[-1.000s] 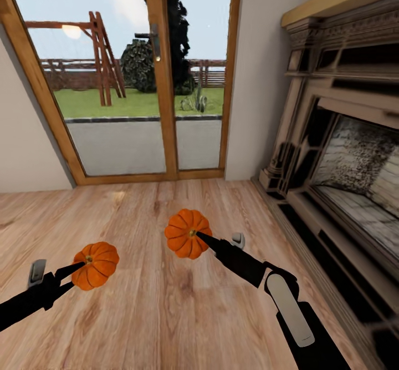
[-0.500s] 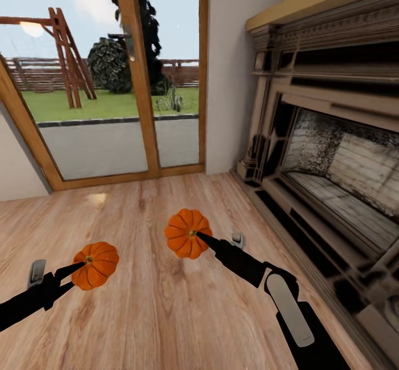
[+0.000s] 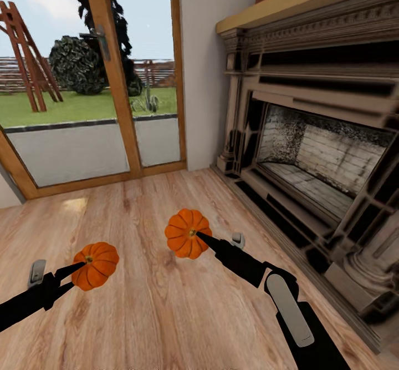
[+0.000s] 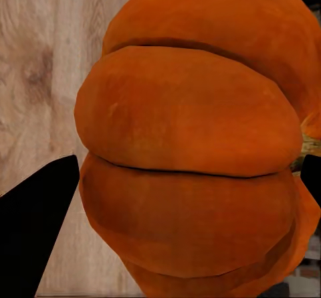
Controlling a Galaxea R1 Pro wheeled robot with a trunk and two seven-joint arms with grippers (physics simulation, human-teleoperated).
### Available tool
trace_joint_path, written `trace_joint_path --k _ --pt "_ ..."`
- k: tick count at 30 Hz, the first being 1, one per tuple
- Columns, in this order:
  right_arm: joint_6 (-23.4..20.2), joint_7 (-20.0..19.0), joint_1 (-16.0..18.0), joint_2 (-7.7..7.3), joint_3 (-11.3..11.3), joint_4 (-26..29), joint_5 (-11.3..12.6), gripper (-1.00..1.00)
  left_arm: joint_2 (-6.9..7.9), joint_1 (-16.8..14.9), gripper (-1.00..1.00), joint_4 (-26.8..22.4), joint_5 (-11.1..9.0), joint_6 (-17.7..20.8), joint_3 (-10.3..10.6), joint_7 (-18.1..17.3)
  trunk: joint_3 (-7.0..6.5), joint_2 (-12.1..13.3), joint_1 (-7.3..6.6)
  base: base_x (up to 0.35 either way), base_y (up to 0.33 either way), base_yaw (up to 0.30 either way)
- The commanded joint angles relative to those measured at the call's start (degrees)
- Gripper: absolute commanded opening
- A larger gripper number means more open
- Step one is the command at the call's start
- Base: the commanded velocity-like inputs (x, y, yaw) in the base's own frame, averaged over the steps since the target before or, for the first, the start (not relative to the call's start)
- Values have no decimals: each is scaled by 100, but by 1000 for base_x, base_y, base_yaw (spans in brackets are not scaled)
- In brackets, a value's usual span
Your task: Place each of the two pumpkins and all three candles from the living room inside a cabinet in the living room (use any cabinet), then make sure every cabinet is closed, and position the cauldron so it is next to a table in the living room.
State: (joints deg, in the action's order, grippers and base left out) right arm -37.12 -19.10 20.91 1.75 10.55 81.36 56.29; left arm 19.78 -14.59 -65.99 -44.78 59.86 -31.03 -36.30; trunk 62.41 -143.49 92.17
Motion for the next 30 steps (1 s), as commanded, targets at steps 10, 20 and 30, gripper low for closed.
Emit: trace_joint_path --k 10,20,30 --pt "-6 11 1 0 0 2 34 -100 0 0 -100 -1 -5 -1 0 7 -13 0 0 -41 18 -281" --pt "-4 11 1 0 -1 2 40 -100 2 0 -100 -1 -21 6 -14 -15 -124 5 -11 0 0 -280" --pt "-1 11 0 0 0 -24 31 -100 6 0 -100 -1 -14 8 -17 -17 -369 19 -36 0 0 -280"
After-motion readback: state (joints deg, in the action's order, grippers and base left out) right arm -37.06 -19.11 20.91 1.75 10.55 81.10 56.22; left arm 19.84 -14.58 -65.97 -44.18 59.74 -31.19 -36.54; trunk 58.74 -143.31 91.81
